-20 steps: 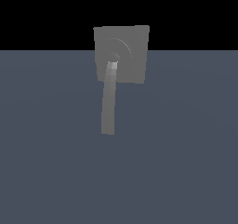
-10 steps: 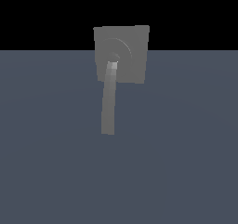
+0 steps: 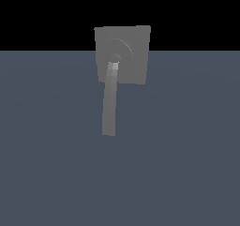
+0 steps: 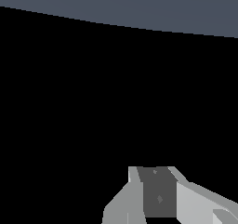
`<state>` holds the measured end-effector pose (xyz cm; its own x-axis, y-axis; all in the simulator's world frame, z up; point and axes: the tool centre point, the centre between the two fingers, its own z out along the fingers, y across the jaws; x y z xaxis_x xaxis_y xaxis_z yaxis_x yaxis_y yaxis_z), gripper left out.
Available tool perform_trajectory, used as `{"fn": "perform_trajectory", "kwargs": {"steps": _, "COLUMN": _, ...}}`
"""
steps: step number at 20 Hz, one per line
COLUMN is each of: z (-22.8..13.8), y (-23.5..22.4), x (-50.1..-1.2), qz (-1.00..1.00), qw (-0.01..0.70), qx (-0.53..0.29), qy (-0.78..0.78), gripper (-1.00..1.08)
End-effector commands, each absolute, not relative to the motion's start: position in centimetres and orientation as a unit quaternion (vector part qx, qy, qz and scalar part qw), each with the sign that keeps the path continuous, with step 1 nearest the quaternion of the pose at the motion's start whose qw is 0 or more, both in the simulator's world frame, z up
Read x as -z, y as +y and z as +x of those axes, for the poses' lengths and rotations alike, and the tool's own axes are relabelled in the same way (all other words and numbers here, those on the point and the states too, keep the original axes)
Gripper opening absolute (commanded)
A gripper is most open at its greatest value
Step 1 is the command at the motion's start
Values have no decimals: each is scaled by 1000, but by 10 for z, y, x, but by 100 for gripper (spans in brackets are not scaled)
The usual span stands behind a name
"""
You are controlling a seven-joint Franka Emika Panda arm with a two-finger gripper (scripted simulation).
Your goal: Turn on the faucet by rotating a designated handle.
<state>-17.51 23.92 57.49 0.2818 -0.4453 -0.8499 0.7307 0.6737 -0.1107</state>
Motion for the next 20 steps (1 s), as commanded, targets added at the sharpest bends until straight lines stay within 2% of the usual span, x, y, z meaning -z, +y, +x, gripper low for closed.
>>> {"fn": "perform_trajectory", "kwargs": {"steps": 1, "z": -165, "y": 257, "x": -553, "qz": 79, "qw": 774, "qx": 427, "qy": 461, "gripper": -100}}
{"fn": "perform_trajectory", "kwargs": {"steps": 10, "z": -123, "y": 291, "x": -447, "qz": -176, "qw": 661, "qx": 605, "qy": 407, "gripper": -100}}
{"fn": "perform_trajectory", "kwargs": {"steps": 15, "z": -101, "y": 286, "x": -375, "qz": -309, "qw": 557, "qx": 683, "qy": 358, "gripper": -100}}
{"fn": "perform_trajectory", "kwargs": {"steps": 20, "z": -83, "y": 263, "x": -298, "qz": -429, "qw": 427, "qx": 738, "qy": 298, "gripper": -100}}
